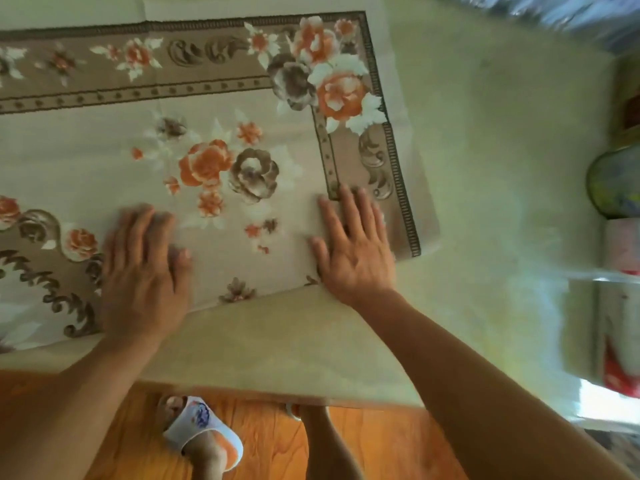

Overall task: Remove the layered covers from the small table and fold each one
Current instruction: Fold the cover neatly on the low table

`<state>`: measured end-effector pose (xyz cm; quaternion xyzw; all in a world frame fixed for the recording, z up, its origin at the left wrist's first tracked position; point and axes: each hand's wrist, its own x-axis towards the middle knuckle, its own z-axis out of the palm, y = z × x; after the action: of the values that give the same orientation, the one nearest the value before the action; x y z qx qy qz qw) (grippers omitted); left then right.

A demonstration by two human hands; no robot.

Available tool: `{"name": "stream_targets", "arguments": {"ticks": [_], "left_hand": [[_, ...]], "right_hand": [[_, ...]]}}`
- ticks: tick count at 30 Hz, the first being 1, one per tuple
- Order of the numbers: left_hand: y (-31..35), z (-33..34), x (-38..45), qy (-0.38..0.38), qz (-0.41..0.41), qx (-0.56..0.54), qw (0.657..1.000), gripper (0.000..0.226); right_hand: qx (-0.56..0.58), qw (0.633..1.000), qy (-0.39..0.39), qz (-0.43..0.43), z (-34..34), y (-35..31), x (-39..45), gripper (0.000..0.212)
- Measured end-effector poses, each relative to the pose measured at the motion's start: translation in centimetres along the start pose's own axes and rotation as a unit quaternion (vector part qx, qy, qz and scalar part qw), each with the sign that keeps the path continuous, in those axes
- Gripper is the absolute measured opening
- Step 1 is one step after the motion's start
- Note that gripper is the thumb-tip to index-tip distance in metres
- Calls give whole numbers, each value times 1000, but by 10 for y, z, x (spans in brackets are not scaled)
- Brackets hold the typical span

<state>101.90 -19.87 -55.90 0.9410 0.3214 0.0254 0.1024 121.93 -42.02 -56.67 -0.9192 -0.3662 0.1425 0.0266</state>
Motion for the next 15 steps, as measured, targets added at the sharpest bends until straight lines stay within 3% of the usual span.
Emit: {"name": "stream_targets", "arguments": {"ticks": [4,8,11,13,15], "left_hand": [[3,1,2,-8,-14,3,1000,56],[6,-1,4,-25,-31,28,999,61],[4,-1,4,-43,-39,44,997,63],[3,1,5,-46,-42,55,997,61],[1,2,3,-51,-39,71,995,58]], "right_hand": [[-22,995,-14,93,-23,118,1,67],[-40,992,-17,119,-36,146,4,66],[31,986,97,129,-41,91,1,57],[125,978,153,62,-38,19,6,55],[225,965,133,-34,-28,-67,17,50]]}}
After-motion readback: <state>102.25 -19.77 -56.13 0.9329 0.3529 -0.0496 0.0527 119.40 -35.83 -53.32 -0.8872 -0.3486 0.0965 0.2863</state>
